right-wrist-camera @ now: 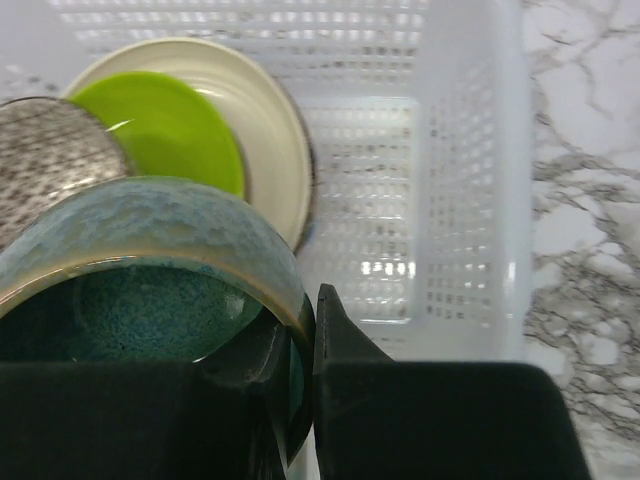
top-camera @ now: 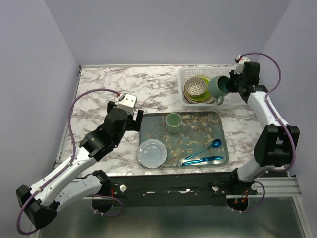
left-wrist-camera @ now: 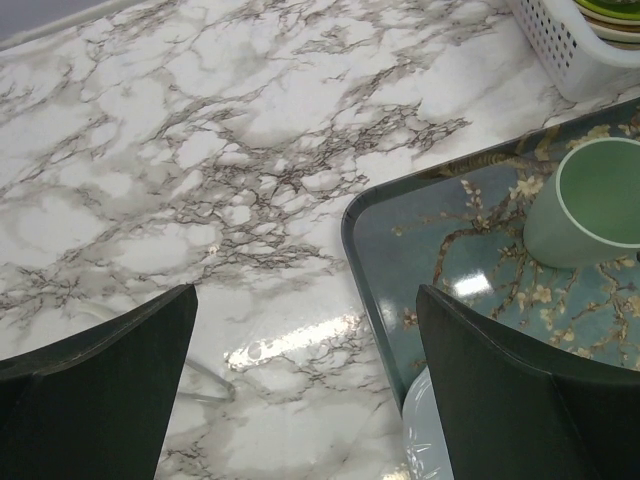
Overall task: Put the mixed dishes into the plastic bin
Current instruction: Place the cup in the plastic bin.
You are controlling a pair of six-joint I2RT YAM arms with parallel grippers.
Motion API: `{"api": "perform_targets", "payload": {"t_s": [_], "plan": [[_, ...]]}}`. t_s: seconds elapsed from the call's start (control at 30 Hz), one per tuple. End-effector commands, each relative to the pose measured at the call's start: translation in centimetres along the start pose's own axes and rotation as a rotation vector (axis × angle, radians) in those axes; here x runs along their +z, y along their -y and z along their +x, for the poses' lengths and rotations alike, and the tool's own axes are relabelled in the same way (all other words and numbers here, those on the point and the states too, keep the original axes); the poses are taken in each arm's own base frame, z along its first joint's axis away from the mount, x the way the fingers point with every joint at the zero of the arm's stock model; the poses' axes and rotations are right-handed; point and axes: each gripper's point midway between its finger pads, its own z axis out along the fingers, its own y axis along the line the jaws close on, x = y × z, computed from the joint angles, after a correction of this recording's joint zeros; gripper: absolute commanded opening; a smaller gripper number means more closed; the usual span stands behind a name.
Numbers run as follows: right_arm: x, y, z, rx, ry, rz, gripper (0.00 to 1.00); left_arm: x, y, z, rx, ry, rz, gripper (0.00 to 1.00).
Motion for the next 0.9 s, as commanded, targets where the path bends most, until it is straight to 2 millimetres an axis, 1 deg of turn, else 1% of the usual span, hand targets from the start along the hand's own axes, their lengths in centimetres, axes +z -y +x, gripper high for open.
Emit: {"api": "perform_targets", "payload": {"t_s": [0.0, 0.07, 0.1, 0.13, 0.2, 0.23, 0.27, 0.3, 0.33, 0.37, 0.4, 0.47, 0.5, 0.53, 0.57, 0.6, 0.63, 0.7, 0.87], "plan": [[0.8, 5.3, -5.4, -0.039, 0.132, 0.219, 0.01, -0.9, -0.9, -1.7, 0.001, 0.067, -0.007, 0.99], [1.1, 6.4, -5.9, -0.051, 0.132, 0.264, 0.0, -1.0, -0.7, -1.7, -0.004, 0.071, 0.012, 0.99], [1.8, 6.8, -5.6, -0.051, 0.117, 0.272, 0.01, -1.0, -0.7, -1.7, -0.005, 0.072, 0.013, 0.99], [1.8, 7.4, -6.1, -0.052, 0.125, 0.286, 0.01, -1.0, -0.7, -1.7, -0.007, 0.072, 0.014, 0.99], [2.1, 7.9, -6.1, -0.06, 0.119, 0.302, 0.01, -1.0, -0.7, -1.8, -0.011, 0.075, 0.019, 0.99], [2.6, 8.1, -5.8, -0.065, 0.107, 0.305, 0.01, -1.0, -0.8, -1.8, -0.014, 0.076, 0.018, 0.99], [2.7, 8.4, -6.0, -0.079, 0.105, 0.317, 0.01, -1.0, -0.8, -1.8, -0.017, 0.077, 0.016, 0.99], [3.0, 8.5, -6.0, -0.085, 0.103, 0.32, 0.01, -1.1, -0.9, -1.9, -0.019, 0.079, 0.015, 0.99], [3.6, 8.7, -5.5, -0.092, 0.086, 0.322, 0.0, -1.1, -0.9, -2.0, -0.018, 0.081, 0.015, 0.99], [3.9, 8.8, -5.4, -0.109, 0.08, 0.326, 0.01, -1.1, -1.1, -2.0, -0.02, 0.082, 0.011, 0.99], [4.0, 8.9, -5.8, -0.117, 0.083, 0.325, 0.01, -1.1, -1.1, -1.9, -0.022, 0.079, 0.008, 0.99], [4.9, 9.1, -5.2, -0.137, 0.06, 0.324, 0.01, -1.1, -1.2, -1.9, -0.022, 0.081, 0.008, 0.99], [5.0, 9.2, -5.6, -0.144, 0.062, 0.323, 0.0, -1.1, -1.2, -2.0, -0.025, 0.084, 0.007, 0.99], [5.3, 9.3, -5.5, -0.15, 0.056, 0.326, 0.01, -1.1, -1.2, -1.9, -0.022, 0.079, 0.007, 0.99], [5.8, 9.5, -5.1, -0.163, 0.04, 0.327, 0.01, -1.0, -1.3, -1.9, -0.024, 0.079, 0.005, 0.99], [6.0, 9.6, -4.9, -0.17, 0.03, 0.329, 0.01, -1.1, -1.3, -1.9, -0.024, 0.081, 0.004, 0.99], [6.1, 9.7, -5.2, -0.176, 0.033, 0.336, 0.01, -1.0, -1.3, -1.8, -0.023, 0.078, 0.004, 0.99], [6.6, 10.0, -4.7, -0.195, 0.012, 0.343, 0.02, -0.9, -1.3, -1.9, -0.027, 0.077, 0.007, 0.99], [7.0, 10.8, -3.9, -0.236, -0.02, 0.372, 0.05, -0.8, -1.4, -1.7, -0.028, 0.073, 0.007, 0.99]]}}
